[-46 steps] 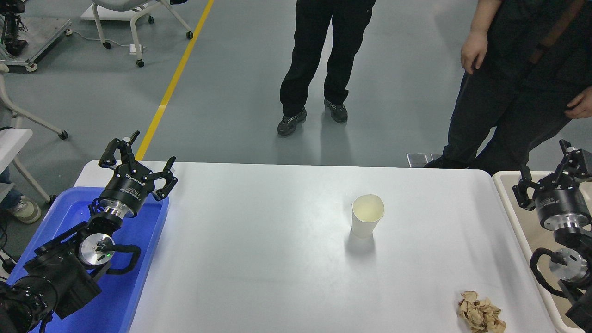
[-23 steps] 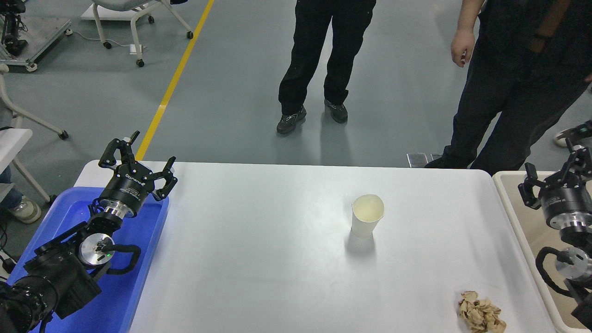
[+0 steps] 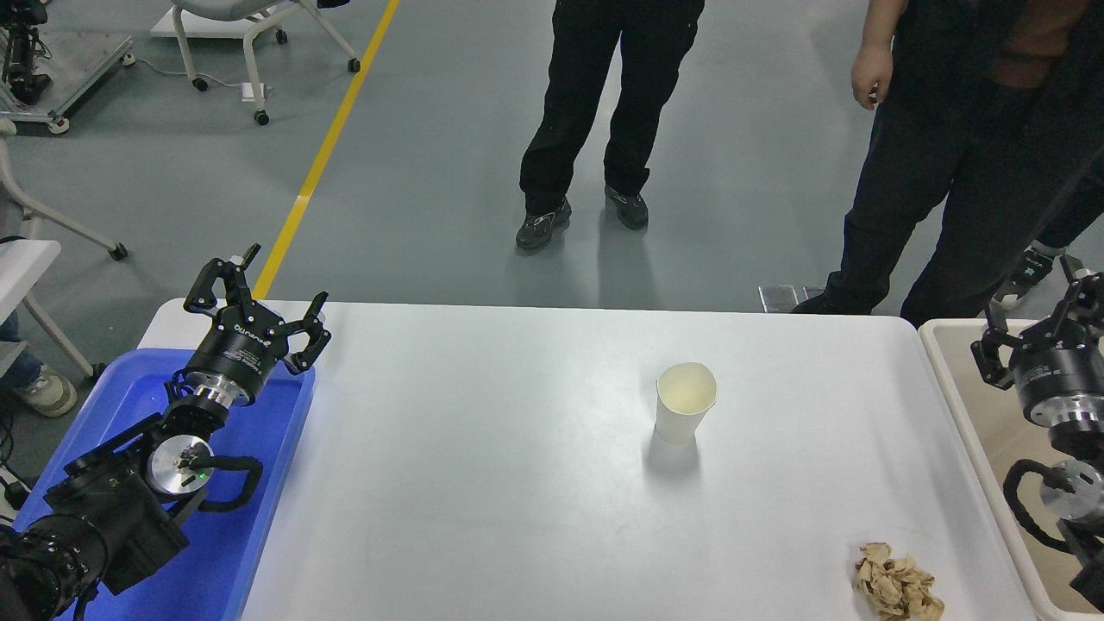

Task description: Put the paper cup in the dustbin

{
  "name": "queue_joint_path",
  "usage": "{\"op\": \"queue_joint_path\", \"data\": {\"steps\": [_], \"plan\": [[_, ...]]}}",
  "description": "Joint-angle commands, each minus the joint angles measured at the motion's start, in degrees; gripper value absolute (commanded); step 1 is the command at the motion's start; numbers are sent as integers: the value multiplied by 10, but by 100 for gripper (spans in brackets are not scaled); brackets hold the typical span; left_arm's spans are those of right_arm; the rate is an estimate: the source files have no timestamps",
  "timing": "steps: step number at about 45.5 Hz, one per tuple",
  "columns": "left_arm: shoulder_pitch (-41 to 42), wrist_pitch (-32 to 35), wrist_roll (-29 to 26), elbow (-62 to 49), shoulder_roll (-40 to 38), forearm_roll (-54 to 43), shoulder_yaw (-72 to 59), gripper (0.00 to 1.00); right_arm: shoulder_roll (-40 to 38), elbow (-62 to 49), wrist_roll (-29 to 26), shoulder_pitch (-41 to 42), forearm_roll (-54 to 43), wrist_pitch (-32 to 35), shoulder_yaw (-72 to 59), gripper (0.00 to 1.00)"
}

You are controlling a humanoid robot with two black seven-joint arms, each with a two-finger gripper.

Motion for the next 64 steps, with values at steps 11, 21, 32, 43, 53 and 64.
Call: {"op": "queue_joint_path", "data": {"steps": [11,21,32,43,53,64], "plan": [[0,0,0,1,0,0,0,100,-2,0,0,8,0,0,-60,100],[0,0,0,0,0,1,0,100,-2,-10,0,7,0,-2,-63,100],[0,0,0,0,0,0,0,100,-2,-21,0,9,0,-2,-64,100],[0,0,0,1,0,0,0,100,-23,-21,-1,23,-10,-4,-85,100],[0,0,0,0,0,1,0,100,-57,-22,-1,86,-10,-10,-259,100],[0,0,0,1,0,0,0,100,-96,-21,-1,159,-10,-20,-403,100]]}}
